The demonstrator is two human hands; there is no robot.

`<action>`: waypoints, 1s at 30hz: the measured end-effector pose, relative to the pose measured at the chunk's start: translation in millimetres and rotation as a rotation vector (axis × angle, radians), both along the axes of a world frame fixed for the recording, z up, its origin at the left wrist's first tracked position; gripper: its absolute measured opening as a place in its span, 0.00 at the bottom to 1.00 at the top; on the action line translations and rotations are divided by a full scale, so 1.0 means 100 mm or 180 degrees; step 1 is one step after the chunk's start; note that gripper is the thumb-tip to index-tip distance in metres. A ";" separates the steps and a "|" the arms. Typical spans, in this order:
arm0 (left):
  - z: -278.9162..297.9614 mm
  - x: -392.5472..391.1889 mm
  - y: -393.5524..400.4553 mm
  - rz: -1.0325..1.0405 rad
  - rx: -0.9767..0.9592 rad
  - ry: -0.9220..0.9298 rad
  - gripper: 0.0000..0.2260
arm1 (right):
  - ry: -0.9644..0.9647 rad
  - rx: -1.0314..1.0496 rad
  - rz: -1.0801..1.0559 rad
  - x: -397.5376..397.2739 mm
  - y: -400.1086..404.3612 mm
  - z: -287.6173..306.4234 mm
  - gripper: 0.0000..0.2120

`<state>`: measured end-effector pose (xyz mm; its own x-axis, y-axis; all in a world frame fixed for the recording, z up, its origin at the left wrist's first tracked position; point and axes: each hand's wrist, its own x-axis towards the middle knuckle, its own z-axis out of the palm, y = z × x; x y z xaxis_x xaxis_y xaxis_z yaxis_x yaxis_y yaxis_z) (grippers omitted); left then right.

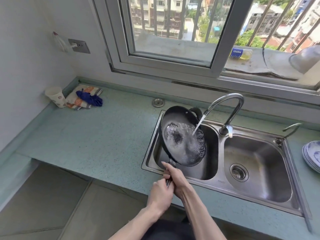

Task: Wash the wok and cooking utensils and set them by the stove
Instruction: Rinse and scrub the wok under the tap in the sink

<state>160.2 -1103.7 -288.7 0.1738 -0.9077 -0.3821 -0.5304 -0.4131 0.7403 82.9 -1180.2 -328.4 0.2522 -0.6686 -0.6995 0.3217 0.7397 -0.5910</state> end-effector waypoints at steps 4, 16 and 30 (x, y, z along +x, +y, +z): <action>0.00 0.05 0.03 -0.0196 -0.0227 -0.0946 0.16 | -0.0411 0.0251 -0.0171 0.11 0.01 -0.02 0.17; 0.09 0.02 0.03 -0.0517 -0.0193 -0.1861 0.16 | -0.1341 0.0583 -0.0211 0.13 0.03 0.15 0.22; 0.23 -0.07 -0.06 -0.0587 -0.0300 -0.2200 0.17 | -0.2534 0.0397 -0.0143 0.11 0.00 0.02 0.25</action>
<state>152.9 -1109.4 -265.3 0.1883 -0.9692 -0.1588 -0.9453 -0.2228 0.2385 93.6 -1180.4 -326.3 0.6811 -0.6187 -0.3916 0.6425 0.7615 -0.0858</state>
